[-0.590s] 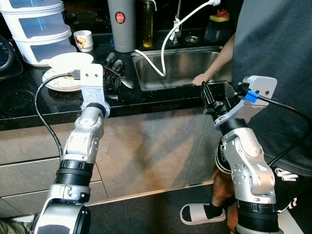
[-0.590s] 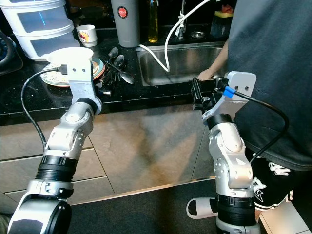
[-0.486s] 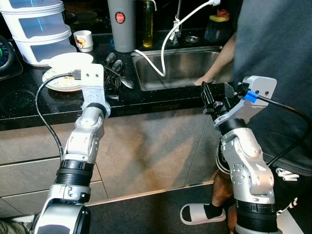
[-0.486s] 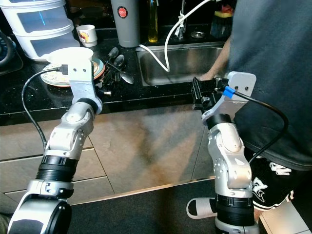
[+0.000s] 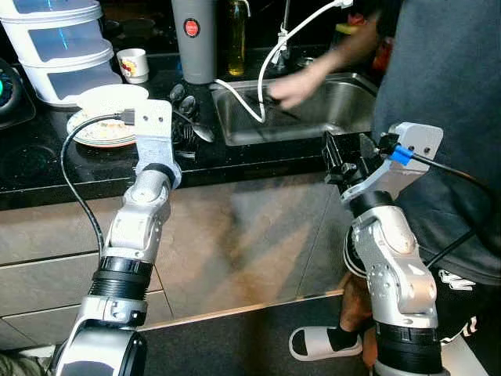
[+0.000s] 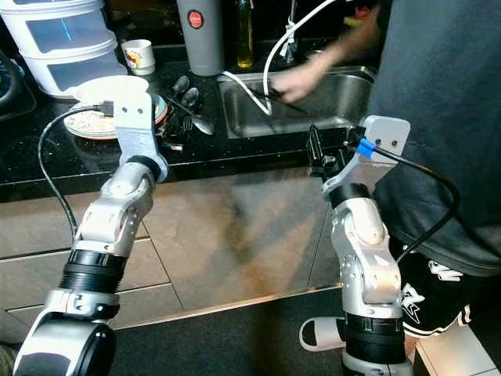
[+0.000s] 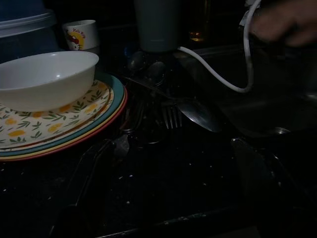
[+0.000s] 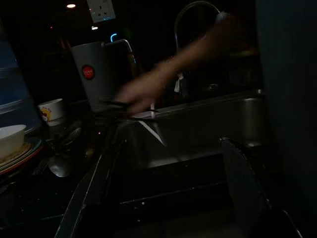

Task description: Kitchen organization

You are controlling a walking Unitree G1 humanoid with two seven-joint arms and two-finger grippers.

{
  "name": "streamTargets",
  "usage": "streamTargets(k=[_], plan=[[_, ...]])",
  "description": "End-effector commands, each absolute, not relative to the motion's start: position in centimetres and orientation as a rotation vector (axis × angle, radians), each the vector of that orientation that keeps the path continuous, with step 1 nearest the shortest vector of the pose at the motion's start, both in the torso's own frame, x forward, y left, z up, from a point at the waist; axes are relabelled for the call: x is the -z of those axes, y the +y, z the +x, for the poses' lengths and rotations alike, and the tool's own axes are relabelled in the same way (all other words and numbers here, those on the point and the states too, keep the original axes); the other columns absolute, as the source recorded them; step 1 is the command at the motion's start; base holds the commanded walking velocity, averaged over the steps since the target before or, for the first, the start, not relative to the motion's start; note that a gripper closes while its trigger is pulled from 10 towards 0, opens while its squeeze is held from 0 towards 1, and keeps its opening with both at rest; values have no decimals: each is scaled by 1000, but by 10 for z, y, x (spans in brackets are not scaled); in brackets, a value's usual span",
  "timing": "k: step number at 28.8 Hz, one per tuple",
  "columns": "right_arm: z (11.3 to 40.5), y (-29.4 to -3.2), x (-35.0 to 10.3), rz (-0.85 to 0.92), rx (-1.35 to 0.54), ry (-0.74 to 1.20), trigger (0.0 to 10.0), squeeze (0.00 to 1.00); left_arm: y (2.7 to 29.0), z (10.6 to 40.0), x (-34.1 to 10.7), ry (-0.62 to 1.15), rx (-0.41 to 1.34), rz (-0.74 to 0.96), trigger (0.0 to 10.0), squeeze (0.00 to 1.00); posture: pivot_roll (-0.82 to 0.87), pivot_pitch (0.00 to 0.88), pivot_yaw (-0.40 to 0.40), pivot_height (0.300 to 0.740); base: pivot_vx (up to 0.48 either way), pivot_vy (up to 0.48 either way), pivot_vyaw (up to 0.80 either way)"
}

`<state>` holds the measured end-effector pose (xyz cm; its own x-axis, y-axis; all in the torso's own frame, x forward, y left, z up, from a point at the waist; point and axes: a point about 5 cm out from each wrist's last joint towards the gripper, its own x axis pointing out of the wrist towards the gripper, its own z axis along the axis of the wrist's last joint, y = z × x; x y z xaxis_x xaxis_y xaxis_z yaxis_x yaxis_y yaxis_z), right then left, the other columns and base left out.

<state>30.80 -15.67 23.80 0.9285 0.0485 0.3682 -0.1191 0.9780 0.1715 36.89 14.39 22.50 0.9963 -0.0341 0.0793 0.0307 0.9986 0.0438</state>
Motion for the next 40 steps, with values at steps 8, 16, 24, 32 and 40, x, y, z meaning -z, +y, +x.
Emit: streamTargets(k=[8, 16, 24, 32, 40], plan=[[307, -156, -238, 198, -75, -372, 10000, 0, 142, 367, -223, -69, 40, 58, 10000, 0, -5, 0, 27, 740, 0, 0, 0], [307, -156, -237, 197, -75, -367, 10000, 0, 141, 367, -223, -66, 40, 56, 10000, 0, -5, 0, 25, 740, 0, 0, 0], [308, -157, -237, 196, -74, -368, 10000, 0, 140, 368, -223, -68, 41, 54, 10000, 0, -5, 0, 25, 740, 0, 0, 0], [308, -156, -237, 196, -77, -368, 10000, 0, 139, 368, -223, -67, 42, 53, 10000, 0, -5, 0, 25, 740, 0, 0, 0], [308, -155, -237, 197, -76, -368, 10000, 0, 137, 367, -222, -64, 50, 53, 10000, 0, -4, 0, 30, 740, 0, 0, 0]])
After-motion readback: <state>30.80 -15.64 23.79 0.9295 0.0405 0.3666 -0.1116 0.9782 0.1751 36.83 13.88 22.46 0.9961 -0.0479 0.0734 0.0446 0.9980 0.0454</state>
